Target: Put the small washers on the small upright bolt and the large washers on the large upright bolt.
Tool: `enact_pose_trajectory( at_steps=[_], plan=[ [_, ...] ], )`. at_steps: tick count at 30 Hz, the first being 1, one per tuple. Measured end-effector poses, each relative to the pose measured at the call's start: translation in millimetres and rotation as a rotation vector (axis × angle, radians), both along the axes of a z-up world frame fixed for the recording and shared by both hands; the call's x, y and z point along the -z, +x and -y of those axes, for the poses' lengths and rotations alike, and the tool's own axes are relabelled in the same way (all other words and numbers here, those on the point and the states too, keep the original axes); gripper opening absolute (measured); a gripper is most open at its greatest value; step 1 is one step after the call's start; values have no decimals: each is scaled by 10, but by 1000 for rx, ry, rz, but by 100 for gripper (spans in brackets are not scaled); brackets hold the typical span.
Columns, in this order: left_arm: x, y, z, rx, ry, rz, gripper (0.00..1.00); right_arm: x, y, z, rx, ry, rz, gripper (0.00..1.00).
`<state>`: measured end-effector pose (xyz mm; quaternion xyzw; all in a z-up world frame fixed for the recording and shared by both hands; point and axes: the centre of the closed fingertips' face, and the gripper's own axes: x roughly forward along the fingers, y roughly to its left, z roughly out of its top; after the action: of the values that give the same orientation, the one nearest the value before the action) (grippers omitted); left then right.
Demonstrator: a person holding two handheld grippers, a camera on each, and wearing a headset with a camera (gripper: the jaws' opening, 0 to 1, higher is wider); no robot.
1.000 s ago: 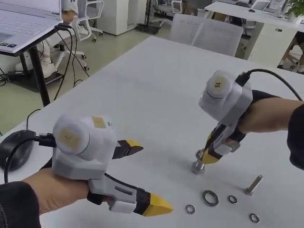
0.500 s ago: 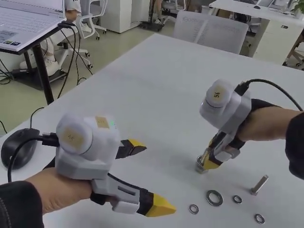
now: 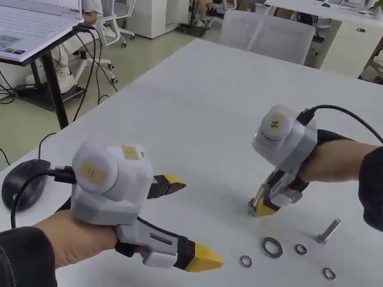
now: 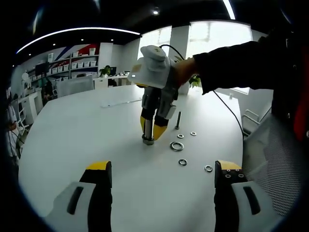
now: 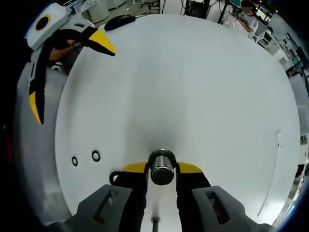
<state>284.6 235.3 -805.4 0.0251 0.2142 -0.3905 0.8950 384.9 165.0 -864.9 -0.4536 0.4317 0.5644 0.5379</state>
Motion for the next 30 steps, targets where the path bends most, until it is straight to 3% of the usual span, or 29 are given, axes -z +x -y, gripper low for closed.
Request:
enact_pose_trajectory(
  at_steps=[13, 30],
  plan=[
    [9, -4, 18, 0, 0, 0, 88, 25, 3, 2, -9, 2, -16, 25],
    [-2, 4, 44, 11, 3, 6, 88, -42, 9, 145, -11, 1, 11, 37]
  ],
)
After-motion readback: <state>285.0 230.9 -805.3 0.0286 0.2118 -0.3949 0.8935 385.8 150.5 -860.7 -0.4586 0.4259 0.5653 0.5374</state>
